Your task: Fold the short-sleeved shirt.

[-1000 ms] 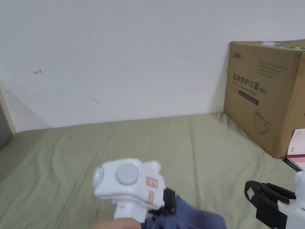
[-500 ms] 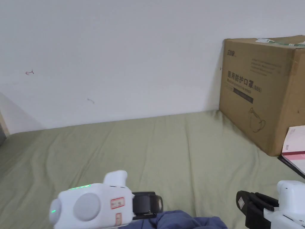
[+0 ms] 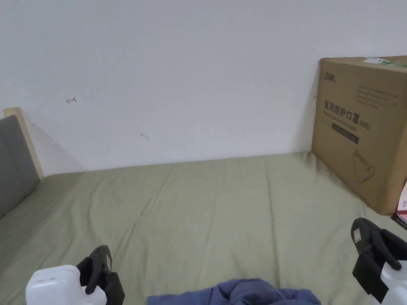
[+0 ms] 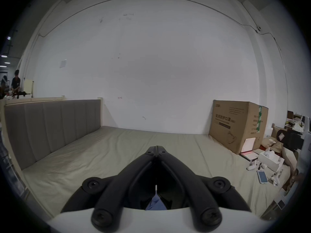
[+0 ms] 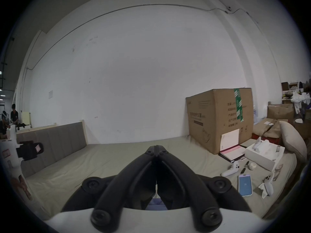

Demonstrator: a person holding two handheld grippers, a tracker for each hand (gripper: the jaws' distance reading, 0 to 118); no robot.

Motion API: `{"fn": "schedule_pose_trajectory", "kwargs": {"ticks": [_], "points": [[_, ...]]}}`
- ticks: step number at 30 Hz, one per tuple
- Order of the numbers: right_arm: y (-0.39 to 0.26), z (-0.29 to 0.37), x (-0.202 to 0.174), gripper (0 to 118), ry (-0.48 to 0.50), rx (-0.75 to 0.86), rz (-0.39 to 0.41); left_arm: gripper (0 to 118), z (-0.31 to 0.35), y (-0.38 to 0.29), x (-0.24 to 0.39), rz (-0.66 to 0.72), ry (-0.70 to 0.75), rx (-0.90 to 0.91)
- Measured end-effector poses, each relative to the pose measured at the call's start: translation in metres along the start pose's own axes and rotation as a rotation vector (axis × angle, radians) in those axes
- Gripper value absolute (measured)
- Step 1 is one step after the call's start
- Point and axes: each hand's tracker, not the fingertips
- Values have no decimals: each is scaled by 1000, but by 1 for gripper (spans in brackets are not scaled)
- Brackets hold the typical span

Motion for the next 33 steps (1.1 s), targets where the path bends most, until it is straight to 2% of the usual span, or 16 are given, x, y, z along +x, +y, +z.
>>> {"fn": "schedule_pose_trajectory", "kwargs": {"ticks": [10, 12, 14, 18, 20, 21, 22, 23, 24, 32, 33], "points": [[5, -5, 0, 0, 24, -38, -10, 0, -3, 17, -12, 37, 0, 14], [5, -9, -1, 0, 27, -39, -11, 0, -18, 30, -15, 51, -23, -27], [5, -14, -2, 0, 40, -53, -11, 0, -51, 39, -19, 74, -67, -166], [3, -26, -3, 0, 78, -114, -14, 0, -162, 20, -29, 135, -188, -752], [-1, -32, -2, 0, 93, -147, -13, 0, -208, -12, -34, 190, -275, -934], [-4, -35, -2, 0, 96, -162, -10, 8, -222, -31, -34, 190, -257, -963], [-8, -39, -1, 0, 99, -179, -7, 36, -235, -45, -33, 166, -224, -976], [-12, -42, 1, 0, 102, -194, -5, 91, -244, -63, -32, 132, -188, -1001], [-18, -45, 1, 0, 101, -209, 1, 112, -258, -80, -31, 108, -164, -1032], [-53, -74, 10, 0, 77, -339, 25, 115, -308, -189, -1, -18, -170, -1159], [-56, -77, 12, 0, 74, -351, 20, 116, -308, -199, 6, -96, -152, -1162]]}}
